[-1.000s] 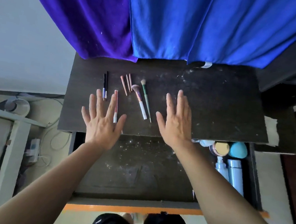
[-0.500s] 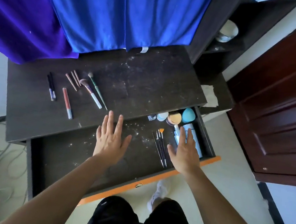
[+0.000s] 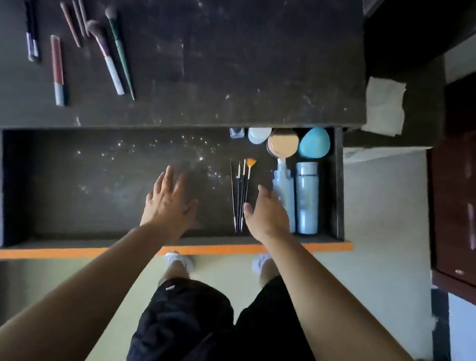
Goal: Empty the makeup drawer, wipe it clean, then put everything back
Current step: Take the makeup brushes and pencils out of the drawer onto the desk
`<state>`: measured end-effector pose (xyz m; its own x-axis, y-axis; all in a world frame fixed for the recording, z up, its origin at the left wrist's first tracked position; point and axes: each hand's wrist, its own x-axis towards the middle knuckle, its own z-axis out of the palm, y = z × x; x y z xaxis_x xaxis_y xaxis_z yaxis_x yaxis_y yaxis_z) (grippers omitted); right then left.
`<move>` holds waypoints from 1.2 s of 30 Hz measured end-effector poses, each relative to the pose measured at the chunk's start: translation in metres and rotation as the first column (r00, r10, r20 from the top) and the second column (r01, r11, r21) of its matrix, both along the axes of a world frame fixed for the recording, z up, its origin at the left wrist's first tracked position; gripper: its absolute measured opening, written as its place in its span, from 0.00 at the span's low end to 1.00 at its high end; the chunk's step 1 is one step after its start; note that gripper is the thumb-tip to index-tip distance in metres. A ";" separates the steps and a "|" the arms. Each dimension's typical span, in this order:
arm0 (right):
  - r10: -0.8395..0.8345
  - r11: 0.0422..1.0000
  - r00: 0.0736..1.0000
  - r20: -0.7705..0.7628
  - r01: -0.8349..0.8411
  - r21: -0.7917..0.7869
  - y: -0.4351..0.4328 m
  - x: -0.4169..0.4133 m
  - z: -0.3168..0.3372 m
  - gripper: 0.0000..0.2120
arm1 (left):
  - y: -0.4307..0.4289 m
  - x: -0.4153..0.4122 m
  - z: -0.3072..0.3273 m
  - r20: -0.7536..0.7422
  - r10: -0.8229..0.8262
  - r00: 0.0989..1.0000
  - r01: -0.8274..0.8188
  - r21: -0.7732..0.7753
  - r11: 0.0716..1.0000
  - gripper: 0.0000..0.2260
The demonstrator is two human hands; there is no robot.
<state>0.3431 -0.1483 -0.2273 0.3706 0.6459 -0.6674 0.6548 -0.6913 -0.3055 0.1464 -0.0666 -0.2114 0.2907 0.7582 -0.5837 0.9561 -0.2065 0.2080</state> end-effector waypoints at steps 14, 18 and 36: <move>-0.239 0.968 0.970 -0.048 0.242 0.072 0.013 -0.043 -0.037 0.09 | -0.009 -0.017 -0.031 -0.053 -0.172 0.984 0.166 -0.103 0.981 0.26; -0.335 0.937 0.936 -0.111 0.343 0.062 0.016 -0.043 -0.035 0.08 | 0.002 -0.023 -0.030 -0.026 -0.190 0.981 0.187 -0.089 0.978 0.23; -0.403 0.832 0.892 -0.206 0.451 0.324 -0.020 0.053 0.000 0.10 | -0.022 0.090 -0.041 0.094 0.436 0.895 -0.426 -0.114 0.898 0.19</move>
<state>0.3965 -0.1679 -0.2274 0.5946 0.6427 -0.4831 0.2600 -0.7223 -0.6408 0.2368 -0.0881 -0.2519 0.0154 0.7712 -0.6364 0.9158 0.2445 0.3186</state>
